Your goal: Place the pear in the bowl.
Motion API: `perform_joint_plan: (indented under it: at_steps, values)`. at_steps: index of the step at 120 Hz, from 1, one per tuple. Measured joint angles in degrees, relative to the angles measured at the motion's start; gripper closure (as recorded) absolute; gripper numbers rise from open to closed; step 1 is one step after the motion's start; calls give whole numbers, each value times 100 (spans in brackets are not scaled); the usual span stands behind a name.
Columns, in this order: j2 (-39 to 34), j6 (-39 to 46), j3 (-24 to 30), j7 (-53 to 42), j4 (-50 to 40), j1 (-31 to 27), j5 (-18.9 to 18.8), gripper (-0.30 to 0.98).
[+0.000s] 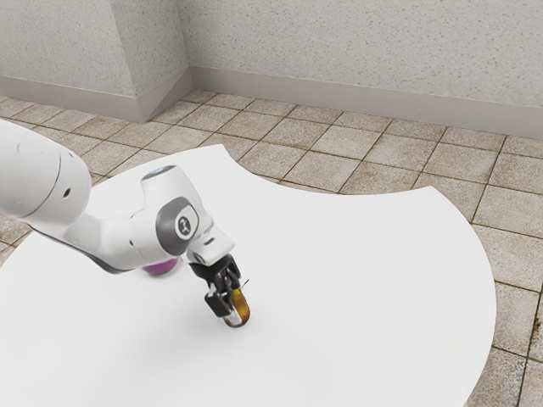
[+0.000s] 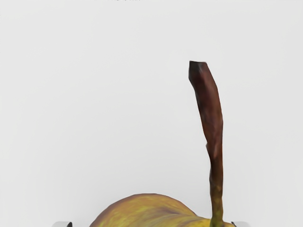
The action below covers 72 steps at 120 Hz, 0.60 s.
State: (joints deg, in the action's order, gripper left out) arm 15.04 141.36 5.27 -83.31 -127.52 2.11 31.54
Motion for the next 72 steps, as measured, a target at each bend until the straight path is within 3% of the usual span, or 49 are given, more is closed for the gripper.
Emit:
perform_joint_plan:
  at_steps: [46, 72]
  values:
    - [-60, 52, -25, -287, -20, -36, 2, 52]
    - [-940, -44, -31, -378, -324, -146, -41, 67]
